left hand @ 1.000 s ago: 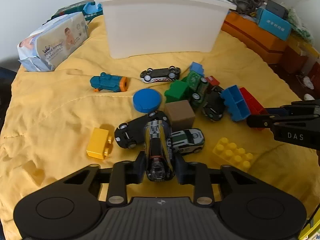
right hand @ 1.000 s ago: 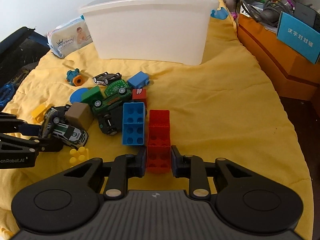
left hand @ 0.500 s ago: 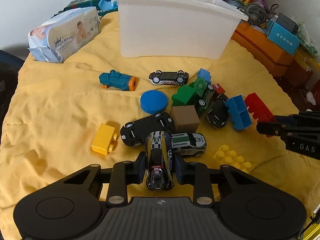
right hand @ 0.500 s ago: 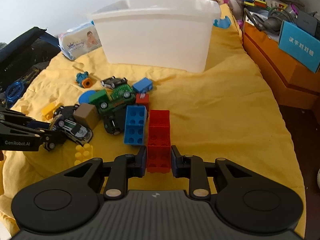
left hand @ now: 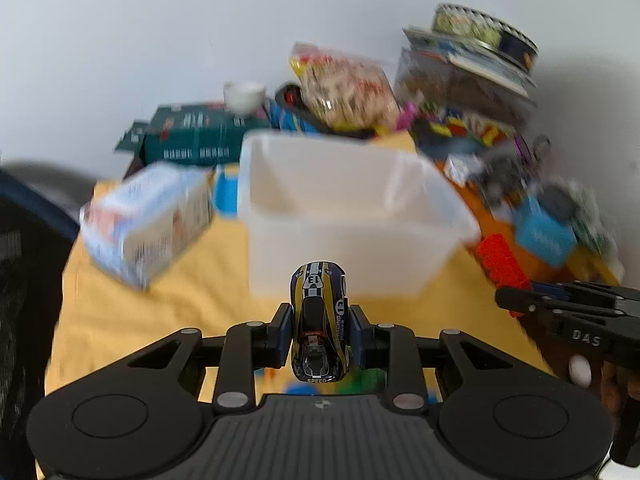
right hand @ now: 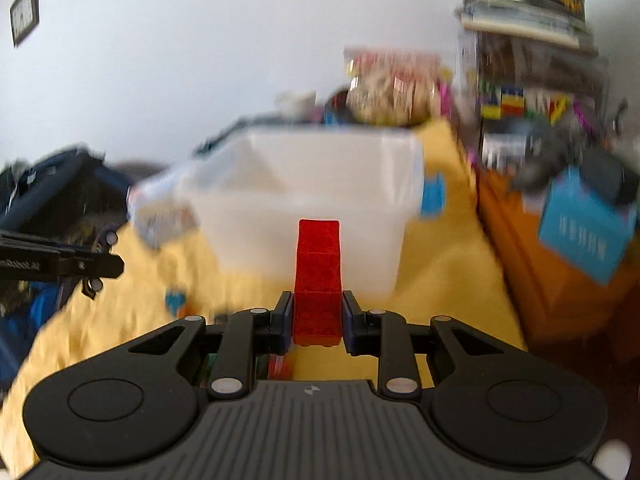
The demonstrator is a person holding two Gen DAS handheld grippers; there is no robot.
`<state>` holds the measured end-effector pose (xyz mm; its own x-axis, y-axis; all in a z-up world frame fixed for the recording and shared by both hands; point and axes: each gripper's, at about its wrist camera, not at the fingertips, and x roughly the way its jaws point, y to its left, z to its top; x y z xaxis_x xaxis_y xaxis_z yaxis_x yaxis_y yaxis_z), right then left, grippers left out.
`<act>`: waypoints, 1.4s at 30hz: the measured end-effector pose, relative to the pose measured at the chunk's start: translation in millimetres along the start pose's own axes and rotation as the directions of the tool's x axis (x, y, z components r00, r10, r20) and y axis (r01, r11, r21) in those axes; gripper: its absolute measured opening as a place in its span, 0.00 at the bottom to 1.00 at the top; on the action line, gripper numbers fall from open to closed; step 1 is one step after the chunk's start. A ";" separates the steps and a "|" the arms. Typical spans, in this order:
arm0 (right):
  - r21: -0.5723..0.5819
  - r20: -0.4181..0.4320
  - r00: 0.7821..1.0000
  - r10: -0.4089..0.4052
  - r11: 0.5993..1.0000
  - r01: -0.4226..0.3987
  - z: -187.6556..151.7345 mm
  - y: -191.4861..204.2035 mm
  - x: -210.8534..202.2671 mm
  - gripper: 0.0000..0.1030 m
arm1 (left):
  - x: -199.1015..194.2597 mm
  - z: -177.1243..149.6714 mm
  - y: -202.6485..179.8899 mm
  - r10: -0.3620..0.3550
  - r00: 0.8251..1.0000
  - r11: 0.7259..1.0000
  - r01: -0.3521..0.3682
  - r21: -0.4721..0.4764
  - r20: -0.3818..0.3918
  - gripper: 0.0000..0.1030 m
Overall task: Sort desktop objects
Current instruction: 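Carry car and red block into the white bin and open both tools, then grasp the yellow block with left tool while right grasps blue block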
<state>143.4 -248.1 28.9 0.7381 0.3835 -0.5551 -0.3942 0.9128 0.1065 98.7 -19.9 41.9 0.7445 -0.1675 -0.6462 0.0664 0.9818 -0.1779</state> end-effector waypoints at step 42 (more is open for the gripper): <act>-0.097 -0.242 0.970 0.033 0.994 -0.059 -88.8 40.5 34.3 0.84 | 38.3 -114.6 48.1 0.147 0.962 0.982 -0.114 0.152 -0.231 0.58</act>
<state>104.2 -210.5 -59.1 0.5697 0.3684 -0.7347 -0.4880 0.8709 0.0582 54.3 10.7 -76.5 0.5728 -0.0369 -0.8189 0.0812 0.9966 0.0118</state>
